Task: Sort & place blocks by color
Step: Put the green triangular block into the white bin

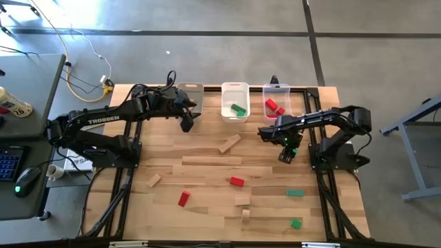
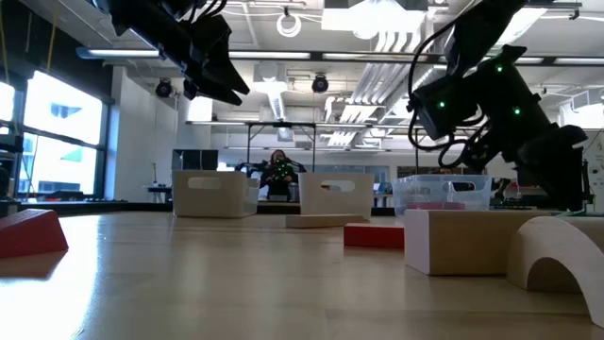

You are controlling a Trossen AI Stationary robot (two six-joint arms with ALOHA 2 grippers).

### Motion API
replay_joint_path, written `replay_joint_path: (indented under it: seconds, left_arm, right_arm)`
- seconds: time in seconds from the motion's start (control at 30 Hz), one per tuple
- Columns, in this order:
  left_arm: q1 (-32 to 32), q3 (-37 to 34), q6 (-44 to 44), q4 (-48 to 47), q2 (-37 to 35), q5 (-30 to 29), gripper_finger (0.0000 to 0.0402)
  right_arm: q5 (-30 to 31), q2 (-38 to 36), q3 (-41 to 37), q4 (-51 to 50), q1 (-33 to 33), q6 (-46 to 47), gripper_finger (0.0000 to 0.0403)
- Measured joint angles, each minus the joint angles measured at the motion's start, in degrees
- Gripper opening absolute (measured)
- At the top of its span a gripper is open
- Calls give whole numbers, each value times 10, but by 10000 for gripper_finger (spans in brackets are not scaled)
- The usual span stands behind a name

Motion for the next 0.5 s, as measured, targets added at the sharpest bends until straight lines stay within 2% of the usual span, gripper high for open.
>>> replay_joint_path:
  seconds: [0.37, 0.5]
  left_arm:
    - [0, 0, 0, 0, 0, -15, 227]
    - [0, 0, 0, 0, 0, -15, 227]
  right_arm:
    - [-6, 0, -59, 73, 0, 21, 219]
    - [-12, -1, -71, 81, 0, 43, 193]
